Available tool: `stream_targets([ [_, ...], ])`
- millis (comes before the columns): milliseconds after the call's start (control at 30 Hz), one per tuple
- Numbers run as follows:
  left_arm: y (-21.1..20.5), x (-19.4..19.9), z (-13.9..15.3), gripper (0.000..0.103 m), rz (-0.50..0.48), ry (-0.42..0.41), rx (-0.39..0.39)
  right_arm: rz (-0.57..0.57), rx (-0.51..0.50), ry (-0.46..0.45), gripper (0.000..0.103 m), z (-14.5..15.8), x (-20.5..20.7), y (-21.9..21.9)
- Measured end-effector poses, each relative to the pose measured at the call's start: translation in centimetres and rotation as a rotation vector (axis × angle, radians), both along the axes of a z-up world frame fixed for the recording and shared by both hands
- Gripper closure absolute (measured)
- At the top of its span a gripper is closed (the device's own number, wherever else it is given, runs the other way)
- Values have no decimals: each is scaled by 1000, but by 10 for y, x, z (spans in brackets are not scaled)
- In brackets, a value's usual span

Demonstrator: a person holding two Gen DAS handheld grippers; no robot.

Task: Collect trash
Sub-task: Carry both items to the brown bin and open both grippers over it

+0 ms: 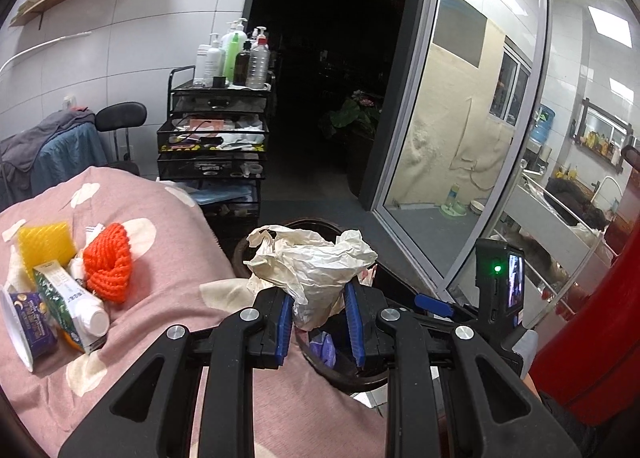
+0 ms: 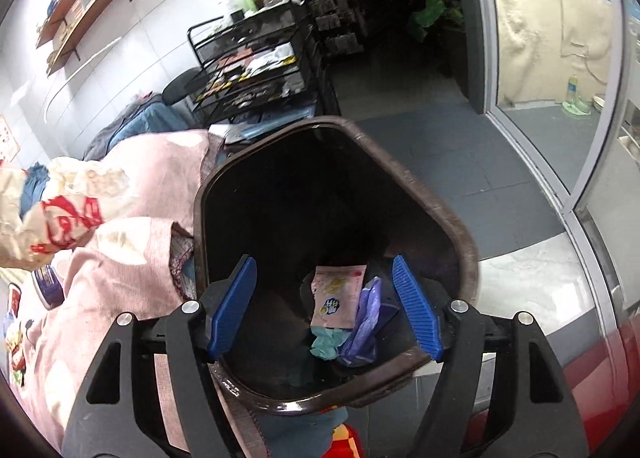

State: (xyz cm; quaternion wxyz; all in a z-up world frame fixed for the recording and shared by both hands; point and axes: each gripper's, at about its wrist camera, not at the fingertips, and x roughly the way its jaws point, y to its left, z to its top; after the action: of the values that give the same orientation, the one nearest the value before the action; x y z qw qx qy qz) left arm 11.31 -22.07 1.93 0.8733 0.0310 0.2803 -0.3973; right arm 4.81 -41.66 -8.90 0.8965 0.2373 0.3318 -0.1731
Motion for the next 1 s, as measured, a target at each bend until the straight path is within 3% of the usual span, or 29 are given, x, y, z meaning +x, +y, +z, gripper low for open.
stream_targets([
  [567, -61, 18, -27, 79, -73, 47, 115, -119, -11, -19, 32, 10, -31, -29],
  [767, -69, 29, -40, 75, -59, 92, 161, -144, -3, -11, 32, 9, -35, -36],
  [833, -70, 34, -43, 68, -56, 116, 170, -148, 3, -5, 32, 9, -33, -38],
  [900, -69, 35, -44, 48, -58, 119, 175, -151, 9, -2, 32, 8, -33, -39],
  [1000, -67, 29, -44, 27, -65, 97, 178, -152, 5, 3, 32, 9, -31, -39],
])
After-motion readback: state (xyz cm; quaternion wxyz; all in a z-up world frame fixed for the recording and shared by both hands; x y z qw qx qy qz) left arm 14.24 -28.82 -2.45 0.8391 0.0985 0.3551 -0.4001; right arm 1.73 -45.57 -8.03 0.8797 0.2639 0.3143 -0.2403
